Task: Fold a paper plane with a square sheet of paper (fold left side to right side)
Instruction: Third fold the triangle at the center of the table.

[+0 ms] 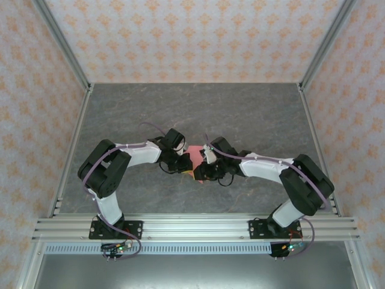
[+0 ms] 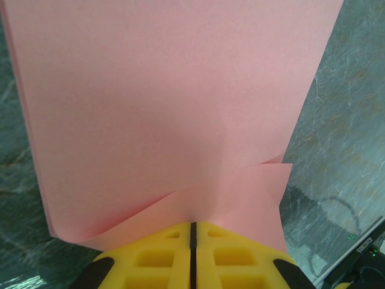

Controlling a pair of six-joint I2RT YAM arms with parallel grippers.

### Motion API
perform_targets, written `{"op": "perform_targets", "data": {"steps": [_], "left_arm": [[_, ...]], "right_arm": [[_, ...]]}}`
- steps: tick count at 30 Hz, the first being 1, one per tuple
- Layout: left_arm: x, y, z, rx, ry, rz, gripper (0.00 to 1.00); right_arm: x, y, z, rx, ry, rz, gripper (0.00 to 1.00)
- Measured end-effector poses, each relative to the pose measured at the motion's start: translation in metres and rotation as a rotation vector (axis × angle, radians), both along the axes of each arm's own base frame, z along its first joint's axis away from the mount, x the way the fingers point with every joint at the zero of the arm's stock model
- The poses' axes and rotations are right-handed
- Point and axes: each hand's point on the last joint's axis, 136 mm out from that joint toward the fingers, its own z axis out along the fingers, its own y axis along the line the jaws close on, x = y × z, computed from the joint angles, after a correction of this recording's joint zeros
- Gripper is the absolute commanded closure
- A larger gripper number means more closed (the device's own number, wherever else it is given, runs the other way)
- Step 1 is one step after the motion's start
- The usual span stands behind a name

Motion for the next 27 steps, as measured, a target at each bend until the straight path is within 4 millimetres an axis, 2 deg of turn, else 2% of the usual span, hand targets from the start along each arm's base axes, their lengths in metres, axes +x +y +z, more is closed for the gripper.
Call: {"op": "perform_targets", "data": {"steps": [5, 15, 27], "left_arm": [[0.0, 0.0, 0.0, 0.0, 0.0, 0.001, 0.91], [-0.001, 0.0, 0.0, -0.001, -0.001, 0.002, 0.91], [-0.001, 0.001, 0.0, -0.001, -0.002, 0.002, 0.91]], "right_arm": [[-0.002, 0.001, -0.012, -0.012, 0.045, -0.003, 0.73], [-0.005, 0.002, -0.016, -0.009, 0.075, -0.004, 0.75], [-0.008, 0.0, -0.03, -0.032, 0.115, -0.013, 0.79]]}}
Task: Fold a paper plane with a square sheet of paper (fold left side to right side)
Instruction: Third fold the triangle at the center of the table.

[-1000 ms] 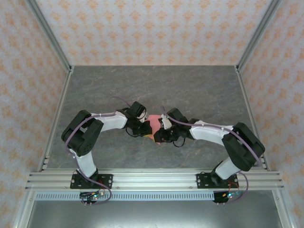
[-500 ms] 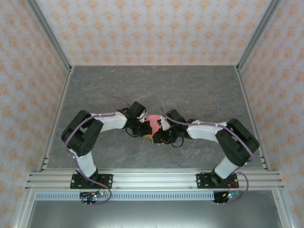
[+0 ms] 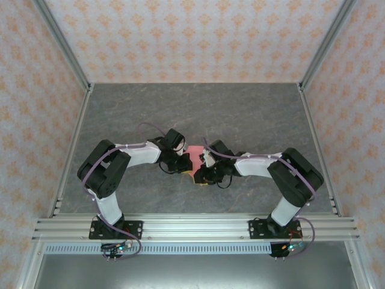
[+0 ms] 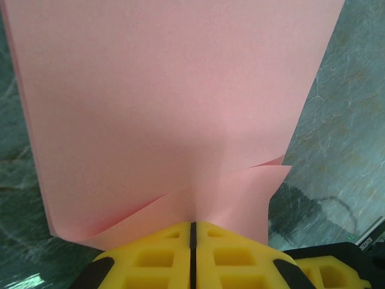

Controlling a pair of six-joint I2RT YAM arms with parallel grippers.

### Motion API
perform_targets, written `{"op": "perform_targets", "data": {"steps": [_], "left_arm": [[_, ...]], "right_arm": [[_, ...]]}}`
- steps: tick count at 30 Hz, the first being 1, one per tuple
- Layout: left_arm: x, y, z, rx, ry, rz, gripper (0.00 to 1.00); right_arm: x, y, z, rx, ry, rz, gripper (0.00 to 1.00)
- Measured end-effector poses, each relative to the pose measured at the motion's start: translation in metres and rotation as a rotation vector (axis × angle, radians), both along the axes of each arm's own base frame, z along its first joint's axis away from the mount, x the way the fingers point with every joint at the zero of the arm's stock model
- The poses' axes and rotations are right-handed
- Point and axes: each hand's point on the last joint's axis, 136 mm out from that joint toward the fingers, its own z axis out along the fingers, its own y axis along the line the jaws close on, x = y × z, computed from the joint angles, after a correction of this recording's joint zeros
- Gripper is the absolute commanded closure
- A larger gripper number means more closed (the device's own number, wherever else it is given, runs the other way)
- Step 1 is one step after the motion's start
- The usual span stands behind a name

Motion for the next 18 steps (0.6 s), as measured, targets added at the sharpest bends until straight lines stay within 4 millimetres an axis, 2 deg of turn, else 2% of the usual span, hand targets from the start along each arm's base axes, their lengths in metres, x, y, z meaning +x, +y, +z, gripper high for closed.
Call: {"op": "perform_targets", "data": {"steps": [13, 16, 18], "left_arm": [[0.0, 0.0, 0.0, 0.0, 0.0, 0.0, 0.91], [0.0, 0.0, 0.0, 0.0, 0.0, 0.0, 0.91], [0.0, 0.0, 0.0, 0.0, 0.001, 0.0, 0.91]], "right_arm": [[-0.008, -0.003, -0.006, -0.001, 0.034, 0.011, 0.8], [-0.009, -0.001, 0.0, 0.014, 0.034, 0.011, 0.8], [-0.007, 0.0, 0.011, 0.033, 0.009, 0.009, 0.81]]}}
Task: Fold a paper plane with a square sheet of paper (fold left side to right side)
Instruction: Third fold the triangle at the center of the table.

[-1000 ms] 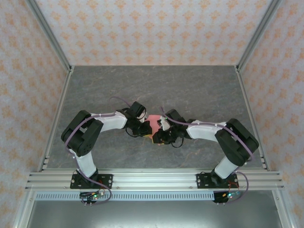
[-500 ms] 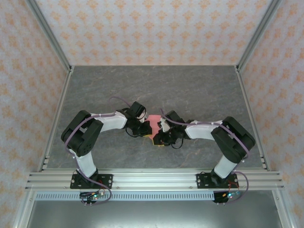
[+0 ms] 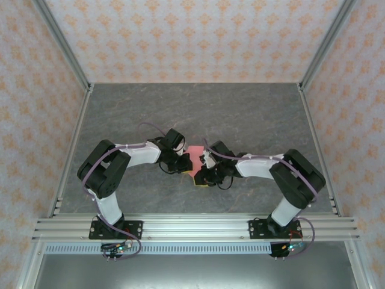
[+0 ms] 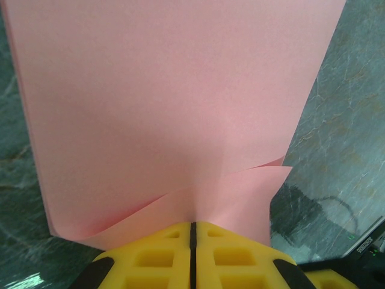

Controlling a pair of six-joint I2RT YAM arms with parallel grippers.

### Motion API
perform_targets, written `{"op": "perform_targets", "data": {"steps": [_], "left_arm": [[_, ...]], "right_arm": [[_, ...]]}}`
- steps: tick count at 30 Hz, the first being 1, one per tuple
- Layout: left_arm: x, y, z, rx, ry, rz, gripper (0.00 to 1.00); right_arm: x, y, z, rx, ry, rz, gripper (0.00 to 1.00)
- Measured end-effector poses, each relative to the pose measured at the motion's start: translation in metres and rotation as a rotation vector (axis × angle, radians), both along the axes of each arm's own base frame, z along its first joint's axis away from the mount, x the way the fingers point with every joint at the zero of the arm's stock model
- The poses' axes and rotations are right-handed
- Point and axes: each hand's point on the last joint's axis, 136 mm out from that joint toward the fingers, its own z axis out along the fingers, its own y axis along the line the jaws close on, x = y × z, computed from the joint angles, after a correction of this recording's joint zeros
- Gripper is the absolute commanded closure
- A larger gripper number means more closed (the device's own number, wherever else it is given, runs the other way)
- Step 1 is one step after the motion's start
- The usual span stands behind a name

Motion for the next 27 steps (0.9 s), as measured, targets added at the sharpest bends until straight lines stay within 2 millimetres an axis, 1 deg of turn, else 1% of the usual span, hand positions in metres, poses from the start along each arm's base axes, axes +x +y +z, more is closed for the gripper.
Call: {"op": "perform_targets", "data": {"steps": [2, 3, 4, 6, 9, 13, 27], "left_arm": [[0.0, 0.0, 0.0, 0.0, -0.001, 0.0, 0.91], [0.0, 0.0, 0.0, 0.001, -0.002, 0.001, 0.91], [0.0, 0.0, 0.0, 0.002, -0.002, 0.001, 0.91], [0.0, 0.0, 0.0, 0.002, -0.003, 0.001, 0.91], [0.0, 0.0, 0.0, 0.002, -0.003, 0.001, 0.91], [0.0, 0.0, 0.0, 0.002, -0.003, 0.001, 0.91], [0.0, 0.0, 0.0, 0.002, -0.003, 0.001, 0.91]], "right_arm": [[0.005, 0.0, 0.016, 0.025, -0.046, -0.01, 0.85], [0.007, 0.0, 0.023, 0.035, -0.067, -0.014, 0.88], [0.009, 0.0, 0.028, 0.038, -0.081, -0.019, 0.91], [0.013, 0.0, 0.03, 0.031, -0.09, -0.026, 0.95], [0.015, -0.002, 0.019, -0.003, -0.072, -0.041, 0.99], [0.015, -0.007, 0.003, -0.059, -0.035, -0.07, 1.0], [0.013, -0.011, -0.02, -0.117, 0.06, -0.124, 1.0]]}}
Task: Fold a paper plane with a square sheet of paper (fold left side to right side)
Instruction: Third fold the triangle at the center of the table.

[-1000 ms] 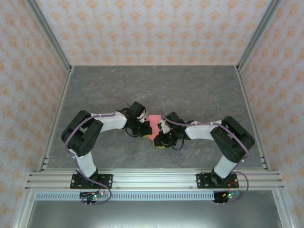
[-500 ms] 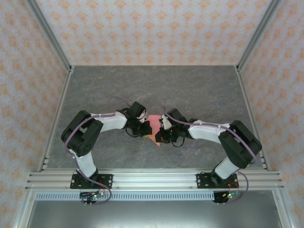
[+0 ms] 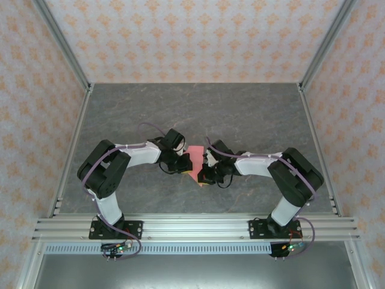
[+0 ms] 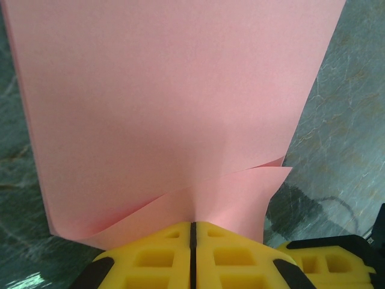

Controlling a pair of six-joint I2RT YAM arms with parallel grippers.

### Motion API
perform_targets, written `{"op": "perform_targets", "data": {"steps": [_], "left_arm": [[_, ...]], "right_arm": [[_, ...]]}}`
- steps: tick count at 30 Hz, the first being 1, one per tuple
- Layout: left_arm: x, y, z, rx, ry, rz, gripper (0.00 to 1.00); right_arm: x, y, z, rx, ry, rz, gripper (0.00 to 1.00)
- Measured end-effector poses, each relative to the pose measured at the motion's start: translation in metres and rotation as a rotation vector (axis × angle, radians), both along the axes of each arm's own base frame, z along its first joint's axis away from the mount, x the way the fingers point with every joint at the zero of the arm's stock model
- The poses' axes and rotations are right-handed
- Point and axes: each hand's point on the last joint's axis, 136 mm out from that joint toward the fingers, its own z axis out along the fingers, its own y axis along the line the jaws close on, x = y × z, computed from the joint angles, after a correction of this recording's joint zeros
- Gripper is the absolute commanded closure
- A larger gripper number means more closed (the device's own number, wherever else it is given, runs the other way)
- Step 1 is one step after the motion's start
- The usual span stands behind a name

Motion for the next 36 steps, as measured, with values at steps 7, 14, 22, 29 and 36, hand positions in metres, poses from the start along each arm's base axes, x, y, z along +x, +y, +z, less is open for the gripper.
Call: {"op": "perform_targets", "data": {"steps": [7, 14, 22, 29, 36], "left_arm": [[0.0, 0.0, 0.0, 0.0, 0.0, 0.0, 0.91], [0.0, 0.0, 0.0, 0.0, 0.001, 0.0, 0.91], [0.0, 0.0, 0.001, 0.001, 0.0, 0.0, 0.91], [0.004, 0.002, 0.023, -0.008, -0.058, 0.011, 0.9], [0.0, -0.006, 0.044, -0.039, -0.104, -0.012, 0.92]], "right_arm": [[-0.001, 0.0, -0.004, -0.004, 0.013, -0.002, 1.0], [-0.002, 0.0, -0.005, -0.002, 0.021, 0.002, 1.0], [-0.004, -0.001, -0.005, -0.01, 0.03, 0.005, 1.0], [-0.007, -0.007, -0.006, -0.07, 0.061, 0.009, 1.0], [-0.008, -0.008, -0.006, -0.089, 0.069, 0.014, 1.0]]}}
